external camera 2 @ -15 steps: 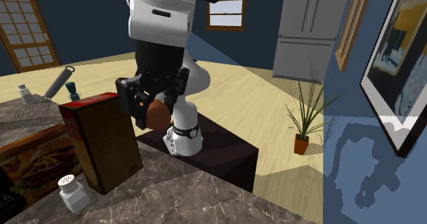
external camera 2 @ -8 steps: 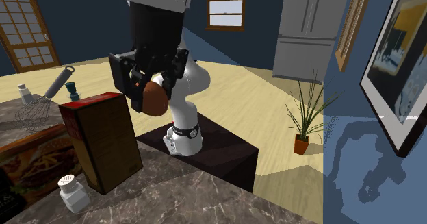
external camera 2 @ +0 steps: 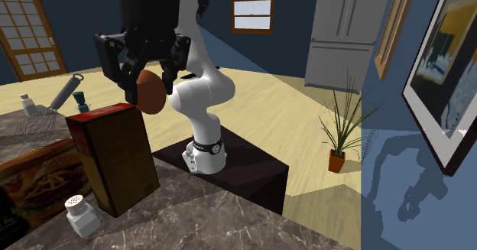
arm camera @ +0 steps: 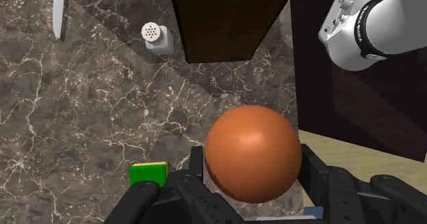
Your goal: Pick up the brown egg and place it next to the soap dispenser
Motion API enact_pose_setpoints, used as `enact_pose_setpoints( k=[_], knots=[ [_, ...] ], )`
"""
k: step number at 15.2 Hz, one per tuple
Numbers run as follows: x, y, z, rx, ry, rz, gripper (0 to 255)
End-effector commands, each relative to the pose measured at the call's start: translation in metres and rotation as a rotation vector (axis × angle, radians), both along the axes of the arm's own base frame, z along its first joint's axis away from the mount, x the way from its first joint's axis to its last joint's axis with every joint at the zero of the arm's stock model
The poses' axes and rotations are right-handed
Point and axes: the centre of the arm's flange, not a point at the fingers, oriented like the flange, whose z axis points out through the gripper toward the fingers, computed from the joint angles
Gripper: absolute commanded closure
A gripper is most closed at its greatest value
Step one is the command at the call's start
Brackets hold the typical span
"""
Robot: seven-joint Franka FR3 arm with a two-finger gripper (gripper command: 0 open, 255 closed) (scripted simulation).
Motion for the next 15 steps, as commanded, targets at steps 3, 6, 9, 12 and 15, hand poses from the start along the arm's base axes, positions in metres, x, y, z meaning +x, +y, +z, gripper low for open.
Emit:
enact_pose_setpoints(
  k=[3, 6, 9, 12, 15],
  knots=[
    [-0.05, -0.019, -0.003, 0.0, 0.0, 0.001, 255],
    [-0.087, -0.035, -0.003, 0.0, 0.0, 0.001, 255],
    [-0.124, -0.05, -0.003, 0.0, 0.0, 0.001, 255],
    [-0.16, -0.065, -0.003, 0.0, 0.0, 0.001, 255],
    [-0.197, -0.08, -0.003, 0.0, 0.0, 0.001, 255]
  ],
)
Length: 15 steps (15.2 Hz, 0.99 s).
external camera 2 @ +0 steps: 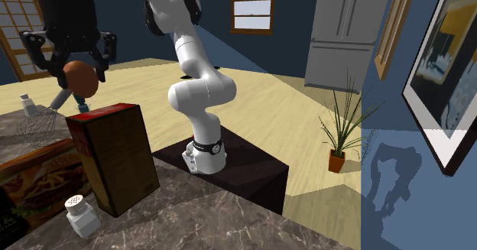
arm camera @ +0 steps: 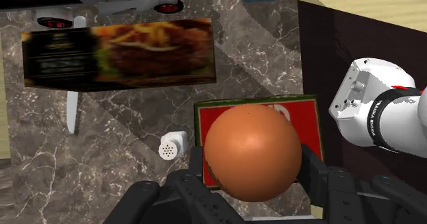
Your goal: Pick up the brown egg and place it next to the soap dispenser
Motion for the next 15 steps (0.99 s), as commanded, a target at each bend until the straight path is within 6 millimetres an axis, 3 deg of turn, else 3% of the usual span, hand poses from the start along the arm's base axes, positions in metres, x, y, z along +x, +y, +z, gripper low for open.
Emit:
enact_pose_setpoints(
  k=[1, 15],
  knots=[
    [-0.029, -0.009, -0.002, 0.0, 0.001, 0.001, 255],
    [-0.199, -0.08, -0.002, 0.0, 0.001, 0.001, 255]
  ],
)
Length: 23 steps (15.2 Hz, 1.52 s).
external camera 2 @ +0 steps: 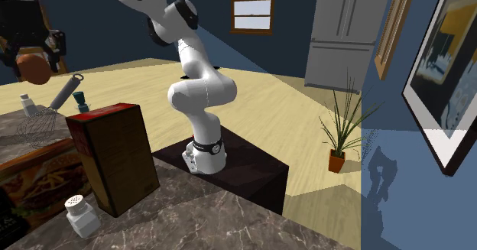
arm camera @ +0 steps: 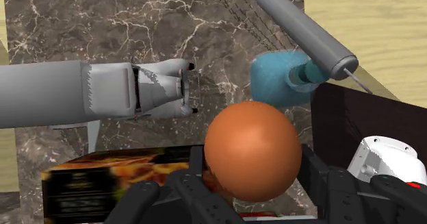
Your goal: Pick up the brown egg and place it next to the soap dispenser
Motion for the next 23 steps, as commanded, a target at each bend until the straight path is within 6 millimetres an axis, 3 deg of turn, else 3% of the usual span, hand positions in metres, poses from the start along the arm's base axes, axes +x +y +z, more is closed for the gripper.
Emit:
enact_pose_setpoints(
  k=[1, 11, 23],
  knots=[
    [-0.026, -0.009, -0.002, 0.0, 0.002, 0.001, 255],
    [-0.144, -0.058, -0.002, 0.0, 0.002, 0.001, 255],
    [-0.144, -0.058, -0.065, 0.0, 0.002, 0.001, 255]
  ],
)
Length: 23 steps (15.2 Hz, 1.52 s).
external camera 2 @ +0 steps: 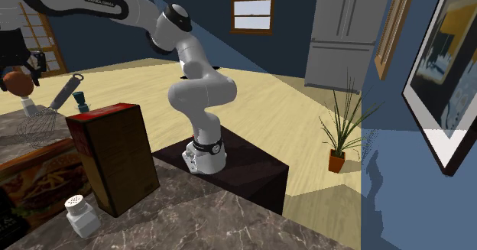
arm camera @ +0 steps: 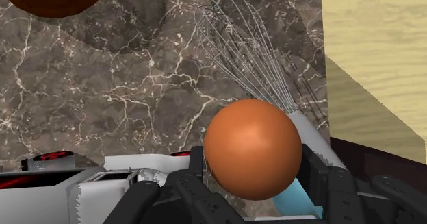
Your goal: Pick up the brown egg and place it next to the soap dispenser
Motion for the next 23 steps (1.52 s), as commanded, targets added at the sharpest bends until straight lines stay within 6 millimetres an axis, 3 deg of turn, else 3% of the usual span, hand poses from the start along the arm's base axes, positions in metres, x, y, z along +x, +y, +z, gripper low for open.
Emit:
enact_pose_setpoints(
  k=[1, 23],
  knots=[
    [0.001, 0.0, -0.01, 0.0, 0.0, 0.0, 255],
    [0.001, 0.0, -0.126, 0.0, 0.0, 0.0, 255]
  ],
)
